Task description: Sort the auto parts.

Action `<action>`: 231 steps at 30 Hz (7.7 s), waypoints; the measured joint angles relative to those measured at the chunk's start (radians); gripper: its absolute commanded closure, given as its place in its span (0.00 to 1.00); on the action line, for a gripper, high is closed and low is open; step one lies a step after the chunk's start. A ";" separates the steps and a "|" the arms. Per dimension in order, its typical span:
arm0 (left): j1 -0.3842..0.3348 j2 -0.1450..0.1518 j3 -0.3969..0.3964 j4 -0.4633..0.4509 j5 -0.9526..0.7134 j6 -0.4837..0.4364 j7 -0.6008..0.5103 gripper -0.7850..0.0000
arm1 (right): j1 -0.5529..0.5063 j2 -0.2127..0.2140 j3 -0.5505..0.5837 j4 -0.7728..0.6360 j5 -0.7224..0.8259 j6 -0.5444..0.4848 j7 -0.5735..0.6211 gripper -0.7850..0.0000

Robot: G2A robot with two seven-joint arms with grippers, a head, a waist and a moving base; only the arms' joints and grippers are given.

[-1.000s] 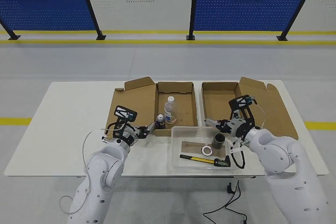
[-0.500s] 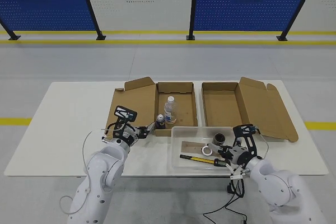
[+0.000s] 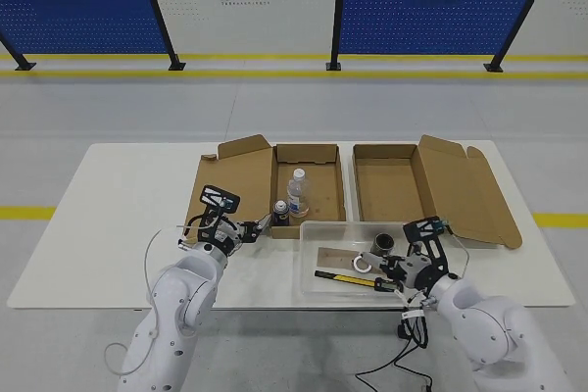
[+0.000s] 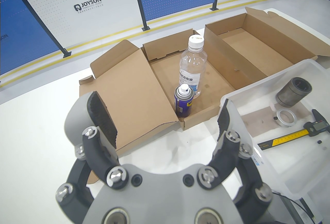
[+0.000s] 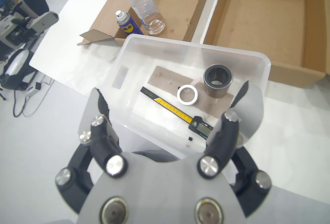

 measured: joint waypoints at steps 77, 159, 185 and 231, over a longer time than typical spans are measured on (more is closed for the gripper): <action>0.000 0.000 0.000 0.000 0.000 0.000 0.000 0.00 | 0.631 -0.091 -0.386 0.629 -0.346 0.283 0.540 0.63; 0.000 0.000 0.000 0.000 0.000 0.000 0.000 0.00 | 0.344 -0.066 0.123 0.542 0.975 0.208 0.602 1.00; 0.000 0.000 0.000 0.000 0.000 0.000 0.000 0.00 | 0.451 -0.018 0.087 0.500 0.703 0.059 0.319 1.00; 0.000 0.000 0.000 0.000 0.000 0.000 0.000 0.00 | 1.227 -0.331 -0.800 1.414 0.237 0.250 0.099 1.00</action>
